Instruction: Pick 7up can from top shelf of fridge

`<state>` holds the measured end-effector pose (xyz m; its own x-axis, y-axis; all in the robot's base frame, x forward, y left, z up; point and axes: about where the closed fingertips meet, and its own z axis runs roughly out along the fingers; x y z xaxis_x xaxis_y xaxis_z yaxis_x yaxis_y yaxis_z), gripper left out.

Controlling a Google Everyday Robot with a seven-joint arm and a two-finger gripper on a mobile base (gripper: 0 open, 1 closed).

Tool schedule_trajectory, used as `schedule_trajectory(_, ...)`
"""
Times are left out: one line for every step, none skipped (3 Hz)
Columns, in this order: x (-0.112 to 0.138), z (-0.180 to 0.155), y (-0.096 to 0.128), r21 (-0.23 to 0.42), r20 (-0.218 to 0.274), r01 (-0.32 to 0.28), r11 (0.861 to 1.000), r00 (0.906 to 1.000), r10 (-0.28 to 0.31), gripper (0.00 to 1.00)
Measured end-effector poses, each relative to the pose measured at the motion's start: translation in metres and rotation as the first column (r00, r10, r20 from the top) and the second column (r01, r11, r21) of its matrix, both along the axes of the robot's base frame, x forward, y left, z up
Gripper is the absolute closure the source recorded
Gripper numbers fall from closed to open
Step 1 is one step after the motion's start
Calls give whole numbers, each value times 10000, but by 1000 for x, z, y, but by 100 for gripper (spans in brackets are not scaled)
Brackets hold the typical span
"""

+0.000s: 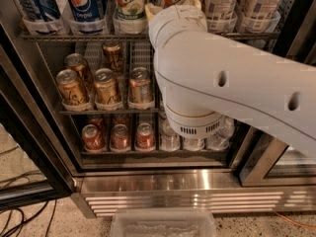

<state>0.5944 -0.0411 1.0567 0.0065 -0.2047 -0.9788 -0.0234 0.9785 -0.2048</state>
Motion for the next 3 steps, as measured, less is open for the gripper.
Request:
schedule_trajectory(8, -2, -7, -75, 23, 327, 9994, 9995, -327, 40)
schedule_trajectory(11, -3, -11, -68, 71, 478, 9988, 9988, -478, 40)
schedule_trajectory(13, -3, -13, -24, 110, 556, 9985, 9984, -556, 40)
